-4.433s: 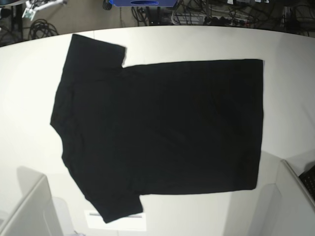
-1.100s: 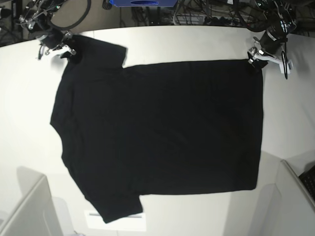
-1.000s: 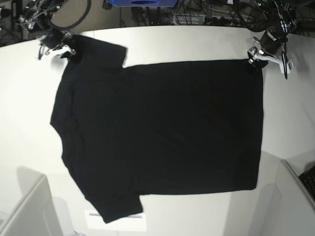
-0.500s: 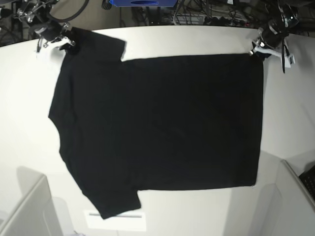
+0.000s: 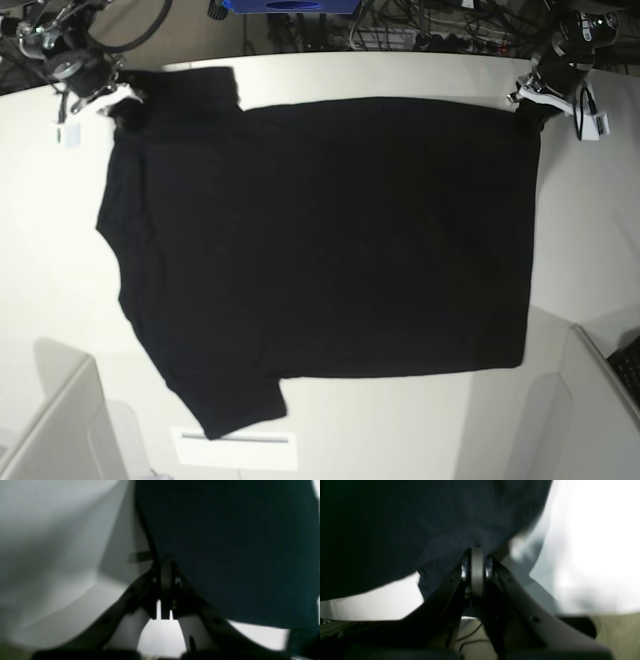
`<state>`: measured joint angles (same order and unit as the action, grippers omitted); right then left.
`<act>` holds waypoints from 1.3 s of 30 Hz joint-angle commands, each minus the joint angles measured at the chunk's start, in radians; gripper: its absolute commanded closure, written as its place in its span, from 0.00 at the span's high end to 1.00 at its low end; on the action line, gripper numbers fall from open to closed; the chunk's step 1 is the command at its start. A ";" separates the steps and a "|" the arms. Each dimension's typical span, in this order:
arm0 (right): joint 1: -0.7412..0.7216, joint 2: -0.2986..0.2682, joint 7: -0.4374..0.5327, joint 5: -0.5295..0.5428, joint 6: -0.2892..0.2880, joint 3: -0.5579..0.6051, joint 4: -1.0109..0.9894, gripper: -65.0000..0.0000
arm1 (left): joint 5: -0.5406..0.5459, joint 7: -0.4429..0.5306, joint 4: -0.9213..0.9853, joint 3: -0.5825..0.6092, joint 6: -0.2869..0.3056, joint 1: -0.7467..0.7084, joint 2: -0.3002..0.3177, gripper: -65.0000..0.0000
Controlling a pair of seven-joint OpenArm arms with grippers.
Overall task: Fold the T-shirt properly
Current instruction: 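Pull the shoulders away from the collar and lay the shirt down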
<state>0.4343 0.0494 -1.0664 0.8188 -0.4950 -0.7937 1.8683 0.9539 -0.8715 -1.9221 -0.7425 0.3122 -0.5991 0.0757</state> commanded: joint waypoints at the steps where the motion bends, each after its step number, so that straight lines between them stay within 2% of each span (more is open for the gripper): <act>1: -0.015 -0.013 0.013 0.017 0.000 0.001 0.018 0.00 | 0.055 0.016 -0.017 -0.005 -0.002 -0.006 0.013 0.00; 4: -0.056 -0.018 -0.022 0.012 0.002 0.017 0.017 0.00 | 0.142 0.015 -0.012 -0.004 -0.012 0.020 0.040 0.00; 7: -0.119 -0.018 -0.084 0.010 0.002 0.017 0.015 0.00 | 0.155 0.015 -0.012 -0.002 -0.071 0.040 0.048 0.00; 10: -0.180 -0.018 -0.116 0.010 0.003 0.015 0.014 0.00 | 0.156 0.015 -0.012 -0.002 -0.091 0.058 0.048 0.00; 13: -0.237 -0.018 -0.139 0.010 0.051 0.012 0.014 0.00 | 0.153 0.015 -0.012 -0.001 -0.091 0.080 0.048 0.00; 18: -0.329 -0.019 -0.140 0.010 0.117 0.020 0.004 0.00 | 0.150 0.013 -0.001 -0.002 -0.097 0.138 0.046 0.00; 22: -0.412 -0.056 -0.140 0.010 0.160 0.038 -0.103 0.00 | 0.156 0.013 0.034 0.002 -0.176 0.189 0.048 0.00; 26: -0.467 -0.099 -0.133 0.010 0.164 0.082 -0.206 0.00 | 0.149 0.013 0.066 0.004 -0.180 0.230 0.048 0.00; 31: -0.535 -0.125 -0.133 0.009 0.166 0.081 -0.281 0.00 | 0.149 0.013 0.137 0.004 -0.181 0.275 0.049 0.00; 35: -0.582 -0.133 -0.130 0.009 0.195 0.082 -0.350 0.00 | 0.147 0.013 0.168 0.004 -0.181 0.299 0.051 0.00; 39: -0.595 -0.133 -0.067 0.009 0.203 0.113 -0.391 0.00 | 0.122 0.013 0.168 0.005 -0.183 0.327 0.062 0.00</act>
<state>-0.1379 -0.0723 -1.1408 0.8043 -0.2943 -0.6823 1.4628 1.0630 -0.8764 -1.7325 -0.7322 0.1261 -0.2798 0.1223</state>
